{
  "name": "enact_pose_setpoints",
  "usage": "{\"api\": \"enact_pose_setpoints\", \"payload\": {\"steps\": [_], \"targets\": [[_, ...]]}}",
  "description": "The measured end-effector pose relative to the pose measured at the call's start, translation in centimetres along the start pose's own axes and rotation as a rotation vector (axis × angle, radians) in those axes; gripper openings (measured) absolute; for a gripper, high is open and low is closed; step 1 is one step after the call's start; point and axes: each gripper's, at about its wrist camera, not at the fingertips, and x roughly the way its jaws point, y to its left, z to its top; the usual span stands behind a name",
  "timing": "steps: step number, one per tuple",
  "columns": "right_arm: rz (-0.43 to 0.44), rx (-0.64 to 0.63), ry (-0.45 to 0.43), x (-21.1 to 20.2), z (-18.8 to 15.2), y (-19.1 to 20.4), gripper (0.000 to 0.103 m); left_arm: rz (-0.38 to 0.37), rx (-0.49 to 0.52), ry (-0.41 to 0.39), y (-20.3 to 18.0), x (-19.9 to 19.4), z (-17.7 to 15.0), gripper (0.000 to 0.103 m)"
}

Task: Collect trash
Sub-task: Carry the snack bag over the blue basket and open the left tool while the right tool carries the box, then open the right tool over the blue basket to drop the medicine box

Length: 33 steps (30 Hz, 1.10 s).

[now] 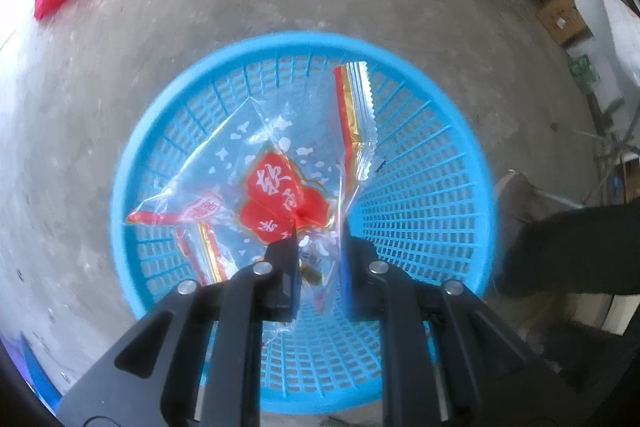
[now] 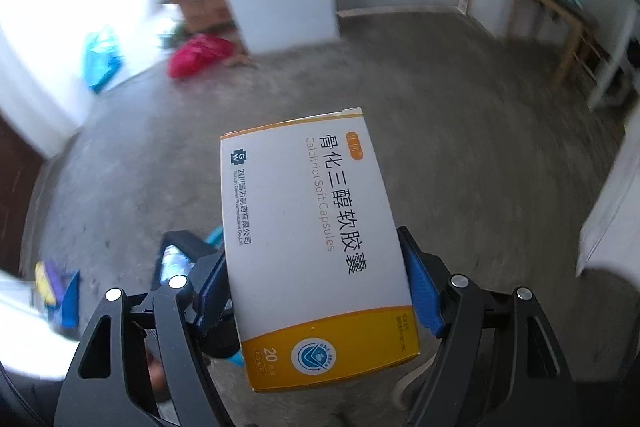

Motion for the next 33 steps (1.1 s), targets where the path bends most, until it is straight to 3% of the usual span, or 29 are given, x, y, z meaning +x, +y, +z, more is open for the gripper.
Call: {"api": "enact_pose_setpoints", "payload": {"steps": [4,7,10,12,19,24,33], "targets": [[-0.078,0.044,0.041,3.6,-2.1,0.7,0.073,0.0,-0.027,0.017,1.2,2.1,-0.1,0.013],[-0.073,0.057,0.077,5.5,-3.2,1.2,0.073,0.003,-0.033,0.03,1.2,3.6,0.0,0.015],[-0.089,0.01,0.114,6.6,-4.2,1.8,0.073,0.012,-0.026,0.016,1.1,4.2,0.0,0.034],[-0.093,0.012,0.128,7.1,-4.6,2.0,0.073,0.015,-0.023,0.011,0.7,4.4,0.0,0.052],[-0.107,0.011,0.136,7.3,-4.3,1.9,0.073,-0.003,-0.04,0.006,1.1,4.4,0.1,0.062],[-0.112,0.008,0.156,8.3,-4.1,2.1,0.073,-0.09,-0.108,-0.038,4.2,1.8,-0.3,0.065],[-0.105,0.007,0.171,8.7,-4.2,2.3,0.073,0.002,0.016,-0.061,2.8,1.4,-0.7,0.094]]}}
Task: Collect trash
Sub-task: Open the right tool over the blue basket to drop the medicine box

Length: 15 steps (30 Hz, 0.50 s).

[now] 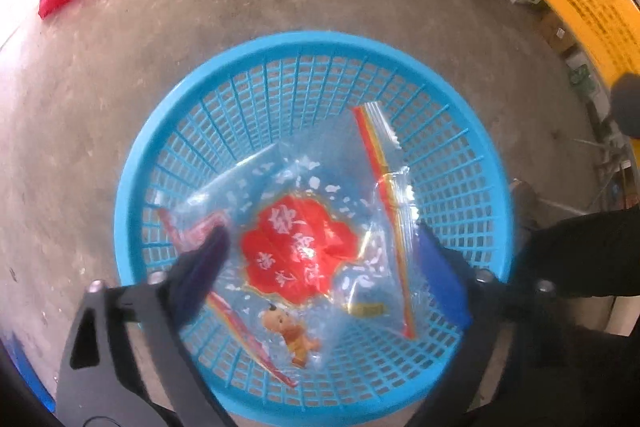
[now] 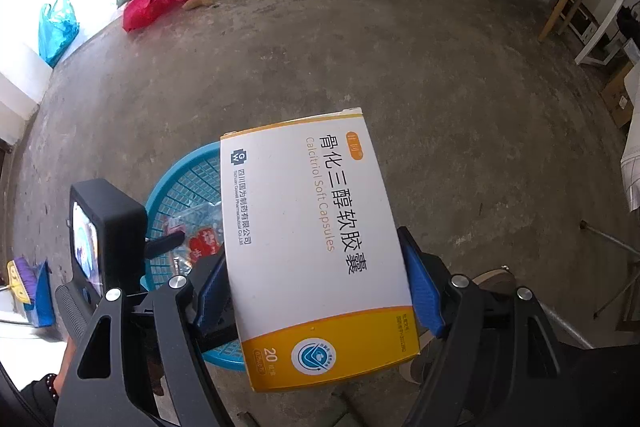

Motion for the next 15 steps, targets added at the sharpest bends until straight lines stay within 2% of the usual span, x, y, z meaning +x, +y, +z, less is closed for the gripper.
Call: {"api": "enact_pose_setpoints", "payload": {"steps": [2,5,9,15], "targets": [[-0.003,0.002,0.0,0.0,0.1,-0.1,0.073,-0.001,0.042,0.062,-0.8,1.0,-0.3,0.094],[-0.004,0.001,0.005,0.1,0.1,0.0,0.073,0.002,0.043,0.047,-0.9,0.9,-0.5,0.095],[-0.005,0.001,0.012,0.4,0.3,0.0,0.073,0.017,-0.022,-0.041,0.5,-1.1,-0.7,0.095],[-0.009,-0.048,0.045,1.8,-0.2,1.5,0.074,0.117,-0.128,-0.139,3.4,-4.2,-0.4,0.095]]}}
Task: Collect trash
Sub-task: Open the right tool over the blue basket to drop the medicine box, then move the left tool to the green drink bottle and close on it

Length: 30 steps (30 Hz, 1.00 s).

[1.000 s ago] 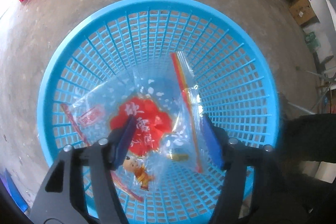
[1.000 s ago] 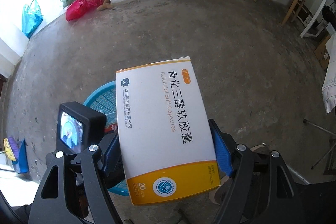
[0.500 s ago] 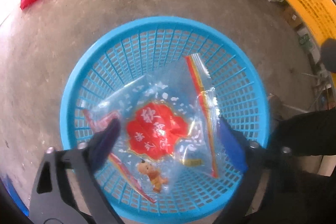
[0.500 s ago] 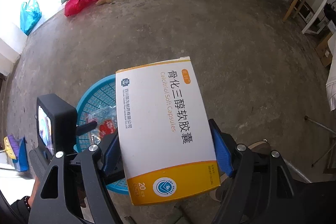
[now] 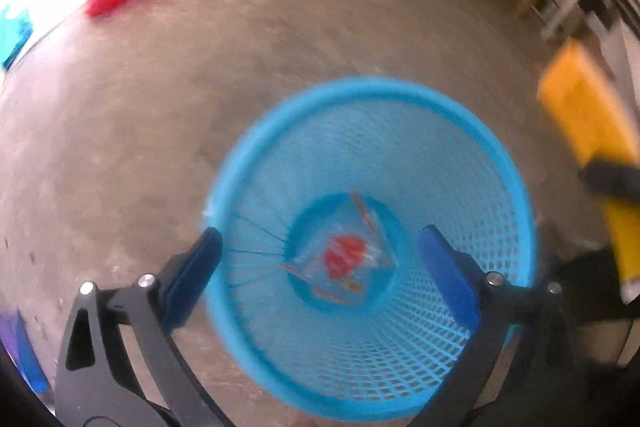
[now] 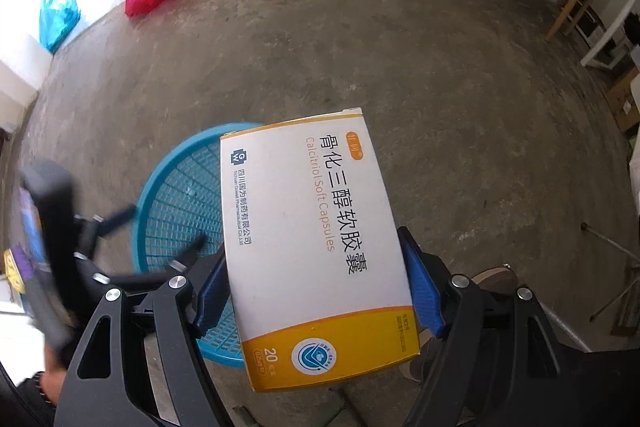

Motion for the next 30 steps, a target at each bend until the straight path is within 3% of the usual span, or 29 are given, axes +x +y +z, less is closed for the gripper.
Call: {"api": "enact_pose_setpoints", "payload": {"steps": [4,10,16,20,25,30], "targets": [[0.017,-0.043,0.043,2.1,-0.4,1.9,0.074,0.034,-0.08,-0.057,2.8,-2.1,0.4,0.095],[0.047,-0.108,0.106,4.8,-1.0,4.4,0.075,0.062,-0.136,-0.072,5.5,-3.5,1.0,0.095],[0.056,-0.093,0.088,4.9,-0.8,4.3,0.095,0.061,-0.169,-0.069,6.7,-3.4,0.6,0.095],[0.076,-0.073,0.087,4.6,-0.7,3.8,0.097,0.058,-0.149,-0.082,5.8,-4.0,1.0,0.095],[0.086,-0.015,0.049,2.5,0.4,2.6,0.097,0.037,-0.131,-0.107,4.7,-5.5,1.6,0.095],[0.125,0.106,-0.008,-3.6,2.7,-1.6,0.097,-0.007,-0.091,-0.181,1.9,-9.3,4.6,0.095]]}}
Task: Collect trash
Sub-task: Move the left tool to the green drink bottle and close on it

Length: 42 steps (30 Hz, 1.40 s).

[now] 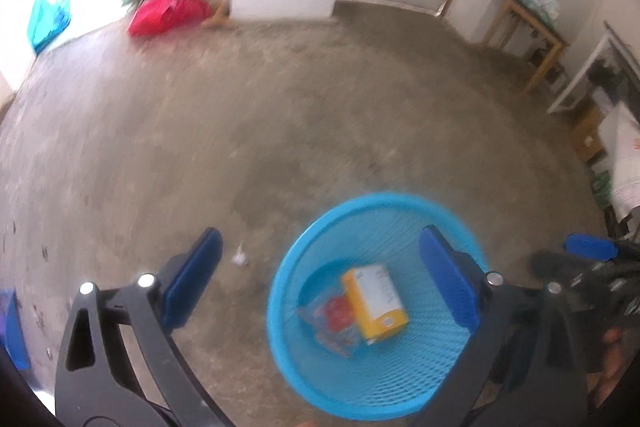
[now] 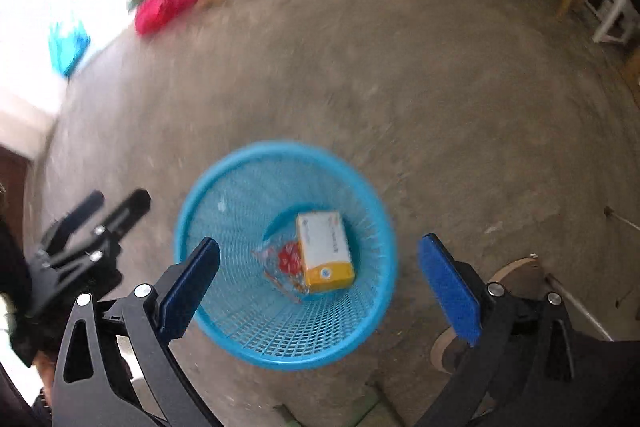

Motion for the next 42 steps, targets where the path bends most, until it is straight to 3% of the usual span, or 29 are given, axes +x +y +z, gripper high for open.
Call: {"api": "enact_pose_setpoints", "payload": {"steps": [4,9,15,20,22,26,30,37,42], "targets": [[0.019,0.018,-0.086,-8.2,1.6,-4.7,0.097,-0.078,0.086,-0.067,-5.2,-3.0,3.9,0.095],[-0.059,0.044,-0.177,-17.7,0.4,-14.7,0.097,-0.251,0.298,-0.146,-16.8,-6.9,8.8,0.095],[-0.141,0.16,-0.204,-24.4,-4.2,-28.3,0.097,-0.545,0.754,-0.196,-36.4,-11.6,10.9,0.095],[-0.221,0.268,-0.215,-27.4,-9.7,-37.7,0.097,-0.849,1.186,-0.225,-53.1,-15.0,9.6,0.095],[-0.252,0.323,-0.223,-28.3,-12.2,-41.4,0.097,-0.926,1.355,-0.227,-58.9,-15.5,8.5,0.095],[-0.273,0.413,-0.241,-28.6,-15.7,-46.0,0.097,-0.985,1.678,-0.207,-69.8,-15.7,5.6,0.095],[-0.229,0.556,-0.286,-27.9,-18.3,-49.8,0.097,-1.06,1.903,-0.185,-76.5,-15.3,2.8,0.095],[-0.19,0.593,-0.33,-28.0,-19.4,-51.9,0.097,-0.92,2.219,-0.116,-83.7,-11.6,-2.7,0.095],[-0.216,0.594,-0.333,-28.7,-20.2,-51.7,0.097,-0.876,2.312,-0.037,-86.6,-9.6,-4.4,0.095]]}}
